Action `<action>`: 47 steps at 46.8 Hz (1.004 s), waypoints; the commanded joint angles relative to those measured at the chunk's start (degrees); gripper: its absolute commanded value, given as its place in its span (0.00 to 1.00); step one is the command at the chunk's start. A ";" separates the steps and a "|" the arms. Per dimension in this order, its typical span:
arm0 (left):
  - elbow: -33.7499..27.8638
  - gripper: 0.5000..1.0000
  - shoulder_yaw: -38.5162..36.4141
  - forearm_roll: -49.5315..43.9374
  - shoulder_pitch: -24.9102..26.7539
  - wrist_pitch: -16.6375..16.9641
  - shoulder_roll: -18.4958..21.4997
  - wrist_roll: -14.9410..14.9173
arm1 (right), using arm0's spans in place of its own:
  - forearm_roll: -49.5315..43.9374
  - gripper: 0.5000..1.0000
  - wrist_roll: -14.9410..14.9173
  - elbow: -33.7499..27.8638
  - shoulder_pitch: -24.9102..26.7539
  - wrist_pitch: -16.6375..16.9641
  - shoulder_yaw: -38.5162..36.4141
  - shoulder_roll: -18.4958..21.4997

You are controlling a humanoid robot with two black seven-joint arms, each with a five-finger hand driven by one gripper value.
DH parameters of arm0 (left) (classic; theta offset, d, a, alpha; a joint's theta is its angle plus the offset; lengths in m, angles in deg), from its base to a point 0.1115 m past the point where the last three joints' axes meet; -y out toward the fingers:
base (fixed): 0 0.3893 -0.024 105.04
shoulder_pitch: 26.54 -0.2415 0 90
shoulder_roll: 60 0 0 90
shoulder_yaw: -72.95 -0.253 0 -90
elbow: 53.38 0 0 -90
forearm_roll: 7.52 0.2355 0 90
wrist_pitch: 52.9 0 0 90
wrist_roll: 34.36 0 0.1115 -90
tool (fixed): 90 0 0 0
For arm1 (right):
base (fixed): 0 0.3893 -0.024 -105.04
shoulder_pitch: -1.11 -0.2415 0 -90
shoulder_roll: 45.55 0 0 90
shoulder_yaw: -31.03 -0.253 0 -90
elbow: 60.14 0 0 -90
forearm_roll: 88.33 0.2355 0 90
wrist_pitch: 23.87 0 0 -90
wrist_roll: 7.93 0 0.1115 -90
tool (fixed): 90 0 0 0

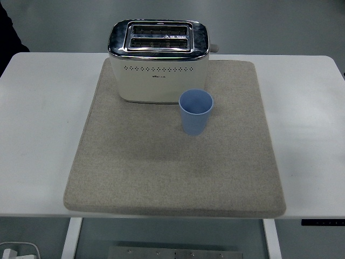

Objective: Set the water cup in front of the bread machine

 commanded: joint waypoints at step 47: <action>0.00 1.00 0.09 0.00 0.00 0.00 0.00 0.00 | 1.70 0.85 12.98 -4.83 -14.83 -2.28 2.18 16.54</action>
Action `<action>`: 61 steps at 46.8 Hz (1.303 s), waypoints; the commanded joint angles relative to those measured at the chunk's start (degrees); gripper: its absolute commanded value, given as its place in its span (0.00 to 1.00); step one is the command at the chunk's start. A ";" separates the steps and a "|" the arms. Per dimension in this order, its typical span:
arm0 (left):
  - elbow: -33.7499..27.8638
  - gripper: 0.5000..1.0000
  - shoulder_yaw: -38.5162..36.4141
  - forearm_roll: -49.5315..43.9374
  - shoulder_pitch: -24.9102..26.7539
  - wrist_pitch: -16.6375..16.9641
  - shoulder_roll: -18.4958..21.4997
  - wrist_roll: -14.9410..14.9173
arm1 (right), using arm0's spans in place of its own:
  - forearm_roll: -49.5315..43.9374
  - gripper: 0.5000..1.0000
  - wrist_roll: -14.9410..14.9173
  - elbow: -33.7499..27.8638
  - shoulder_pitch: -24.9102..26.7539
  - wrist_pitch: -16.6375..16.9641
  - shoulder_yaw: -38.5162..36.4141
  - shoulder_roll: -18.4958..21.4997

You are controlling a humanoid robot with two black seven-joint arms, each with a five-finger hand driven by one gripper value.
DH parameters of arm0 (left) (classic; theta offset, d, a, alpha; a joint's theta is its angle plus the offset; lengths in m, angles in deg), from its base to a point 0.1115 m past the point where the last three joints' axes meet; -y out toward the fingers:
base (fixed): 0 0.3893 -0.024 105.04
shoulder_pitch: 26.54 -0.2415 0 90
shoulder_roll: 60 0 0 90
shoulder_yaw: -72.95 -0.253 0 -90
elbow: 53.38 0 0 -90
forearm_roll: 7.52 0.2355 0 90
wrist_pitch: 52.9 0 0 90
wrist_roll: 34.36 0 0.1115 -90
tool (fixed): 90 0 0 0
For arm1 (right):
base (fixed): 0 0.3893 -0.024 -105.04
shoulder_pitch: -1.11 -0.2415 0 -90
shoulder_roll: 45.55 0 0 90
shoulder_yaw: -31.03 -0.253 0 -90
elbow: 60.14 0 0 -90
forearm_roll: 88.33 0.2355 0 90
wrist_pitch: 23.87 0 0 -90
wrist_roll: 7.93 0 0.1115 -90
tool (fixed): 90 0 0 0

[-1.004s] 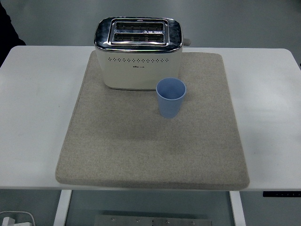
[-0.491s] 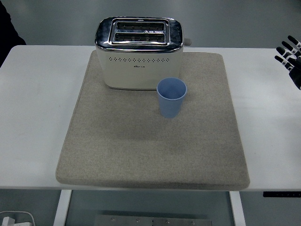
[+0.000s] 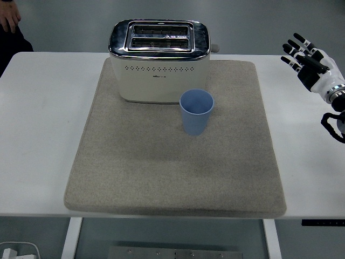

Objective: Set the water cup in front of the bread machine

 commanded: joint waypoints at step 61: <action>0.00 1.00 -0.09 0.00 -0.08 0.00 0.00 0.00 | -7.05 0.85 -8.51 -6.47 -7.03 -5.56 2.00 15.59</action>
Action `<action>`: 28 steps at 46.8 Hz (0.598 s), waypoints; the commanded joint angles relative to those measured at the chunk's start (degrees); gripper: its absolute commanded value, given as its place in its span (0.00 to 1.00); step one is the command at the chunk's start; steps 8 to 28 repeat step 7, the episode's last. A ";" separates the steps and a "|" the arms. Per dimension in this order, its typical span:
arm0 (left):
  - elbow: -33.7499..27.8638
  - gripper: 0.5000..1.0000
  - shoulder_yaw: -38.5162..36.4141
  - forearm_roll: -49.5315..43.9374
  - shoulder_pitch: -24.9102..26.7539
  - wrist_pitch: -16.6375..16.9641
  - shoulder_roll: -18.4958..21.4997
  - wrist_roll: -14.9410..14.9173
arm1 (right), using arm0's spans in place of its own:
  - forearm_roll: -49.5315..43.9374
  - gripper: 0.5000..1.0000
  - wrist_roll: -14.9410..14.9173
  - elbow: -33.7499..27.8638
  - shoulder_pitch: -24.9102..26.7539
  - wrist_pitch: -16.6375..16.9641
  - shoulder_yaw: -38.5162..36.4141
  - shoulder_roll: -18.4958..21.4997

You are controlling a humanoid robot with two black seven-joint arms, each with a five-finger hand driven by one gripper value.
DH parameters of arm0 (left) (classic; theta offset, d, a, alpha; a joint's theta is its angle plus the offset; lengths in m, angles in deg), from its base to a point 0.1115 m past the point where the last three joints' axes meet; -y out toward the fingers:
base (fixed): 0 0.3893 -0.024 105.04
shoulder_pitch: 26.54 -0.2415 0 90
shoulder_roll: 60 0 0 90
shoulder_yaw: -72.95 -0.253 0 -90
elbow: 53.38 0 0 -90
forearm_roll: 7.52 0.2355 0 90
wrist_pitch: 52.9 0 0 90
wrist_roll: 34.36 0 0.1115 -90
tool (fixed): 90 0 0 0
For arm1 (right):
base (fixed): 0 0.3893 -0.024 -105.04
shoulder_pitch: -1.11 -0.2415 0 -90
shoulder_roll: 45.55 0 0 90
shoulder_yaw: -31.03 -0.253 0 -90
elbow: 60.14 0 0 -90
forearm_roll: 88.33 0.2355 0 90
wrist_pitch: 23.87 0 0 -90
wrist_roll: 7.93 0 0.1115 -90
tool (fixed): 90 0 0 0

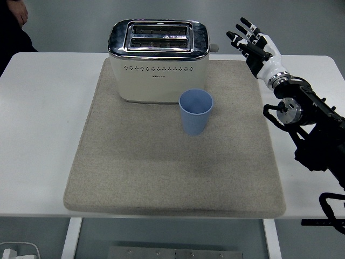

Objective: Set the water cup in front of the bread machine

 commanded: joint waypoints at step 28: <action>0.00 1.00 0.02 0.00 0.03 0.00 0.00 0.00 | 0.08 0.85 -0.77 0.01 0.14 -1.17 -0.09 0.83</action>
